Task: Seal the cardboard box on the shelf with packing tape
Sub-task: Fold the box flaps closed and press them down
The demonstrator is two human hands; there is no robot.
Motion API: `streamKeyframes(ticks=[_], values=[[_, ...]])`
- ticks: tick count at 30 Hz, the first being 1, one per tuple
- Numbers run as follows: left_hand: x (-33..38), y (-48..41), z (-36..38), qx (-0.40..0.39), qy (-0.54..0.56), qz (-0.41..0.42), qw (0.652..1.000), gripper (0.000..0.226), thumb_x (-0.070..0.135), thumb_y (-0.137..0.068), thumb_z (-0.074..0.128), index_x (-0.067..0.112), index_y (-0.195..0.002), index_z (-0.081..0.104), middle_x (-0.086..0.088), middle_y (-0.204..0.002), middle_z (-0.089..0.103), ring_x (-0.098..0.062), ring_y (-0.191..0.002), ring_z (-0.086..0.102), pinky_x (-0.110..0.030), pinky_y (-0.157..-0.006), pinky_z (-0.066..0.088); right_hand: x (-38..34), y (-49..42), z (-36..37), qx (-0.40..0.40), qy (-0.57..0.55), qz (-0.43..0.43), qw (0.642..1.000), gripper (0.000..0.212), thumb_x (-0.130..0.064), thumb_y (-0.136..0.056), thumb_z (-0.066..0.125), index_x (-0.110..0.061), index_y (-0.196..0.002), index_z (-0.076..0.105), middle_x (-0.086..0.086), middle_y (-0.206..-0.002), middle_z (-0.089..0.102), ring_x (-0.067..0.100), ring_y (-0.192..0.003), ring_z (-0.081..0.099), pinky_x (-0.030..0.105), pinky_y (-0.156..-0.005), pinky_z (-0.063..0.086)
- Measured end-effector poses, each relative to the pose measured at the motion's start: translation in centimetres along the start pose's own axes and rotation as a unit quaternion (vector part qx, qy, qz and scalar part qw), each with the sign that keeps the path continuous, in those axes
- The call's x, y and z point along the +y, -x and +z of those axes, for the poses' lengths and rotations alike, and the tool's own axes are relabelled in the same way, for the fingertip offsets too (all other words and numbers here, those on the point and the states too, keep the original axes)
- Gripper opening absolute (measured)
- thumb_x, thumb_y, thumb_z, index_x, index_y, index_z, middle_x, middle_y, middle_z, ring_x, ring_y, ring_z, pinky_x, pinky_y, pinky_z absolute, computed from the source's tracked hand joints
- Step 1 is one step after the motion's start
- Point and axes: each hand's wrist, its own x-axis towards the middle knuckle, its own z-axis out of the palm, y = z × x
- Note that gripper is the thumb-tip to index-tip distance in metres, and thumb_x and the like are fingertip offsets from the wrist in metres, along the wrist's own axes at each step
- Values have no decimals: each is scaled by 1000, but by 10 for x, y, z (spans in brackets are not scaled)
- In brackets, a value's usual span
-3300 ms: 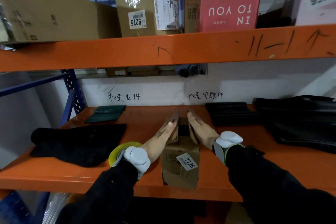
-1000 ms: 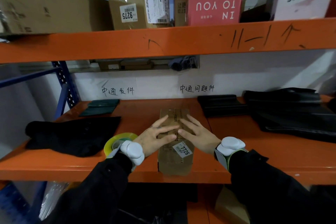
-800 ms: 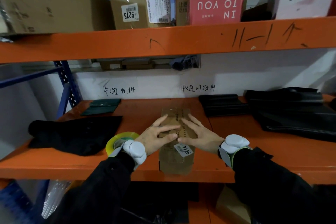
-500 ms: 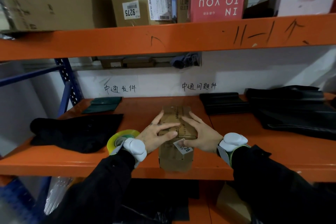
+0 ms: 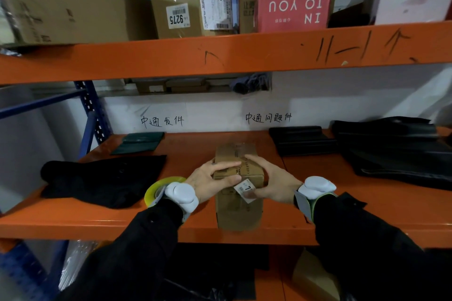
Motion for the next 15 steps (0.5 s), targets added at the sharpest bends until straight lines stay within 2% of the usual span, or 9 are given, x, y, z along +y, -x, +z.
streamKeyframes(ticks=[3, 5, 8, 11, 13, 15], values=[[7, -5, -11, -7, 63, -26, 998, 44, 60, -81, 67, 51, -124, 63, 30, -125, 59, 15, -117, 52, -24, -107, 43, -4, -2, -9, 34, -11, -13, 999, 97, -66, -60, 79, -58, -142, 27, -18, -143, 47, 10, -131, 47, 36, -108, 43], [10, -8, -15, 10, 89, -30, 996, 42, 57, -82, 68, 47, -123, 66, 30, -121, 62, 16, -114, 54, -24, -107, 44, -8, -5, -12, 51, -30, -8, 998, 93, -71, -61, 75, -60, -140, 28, -17, -141, 50, 8, -130, 46, 36, -108, 43], [15, -13, -13, 88, 125, -39, 987, 47, 67, -73, 71, 44, -114, 72, 20, -112, 72, 2, -109, 65, -34, -103, 50, -12, -9, -13, 74, -69, -2, 995, 91, -82, -59, 68, -65, -137, 26, -16, -140, 53, 13, -132, 48, 41, -105, 47], [19, -17, -15, 144, 112, -51, 982, 51, 81, -65, 68, 51, -105, 72, 18, -104, 75, -9, -104, 69, -42, -98, 53, -19, -8, -14, 83, -103, 0, 991, 91, -83, -60, 66, -60, -140, 29, -12, -138, 55, 16, -125, 53, 41, -94, 56], [22, -16, -18, 146, 107, -40, 983, 40, 72, -75, 67, 49, -107, 72, 19, -107, 74, -6, -107, 67, -39, -101, 51, -22, -7, -16, 88, -113, 5, 990, 91, -82, -60, 66, -55, -140, 32, -12, -133, 57, 17, -118, 58, 40, -87, 59], [28, -13, -21, 144, 142, -24, 979, 25, 50, -89, 66, 42, -113, 71, 15, -112, 73, -4, -109, 65, -34, -104, 47, -23, -8, -19, 93, -121, 14, 988, 90, -83, -61, 65, -51, -140, 36, -12, -129, 60, 17, -115, 62, 42, -88, 58]])
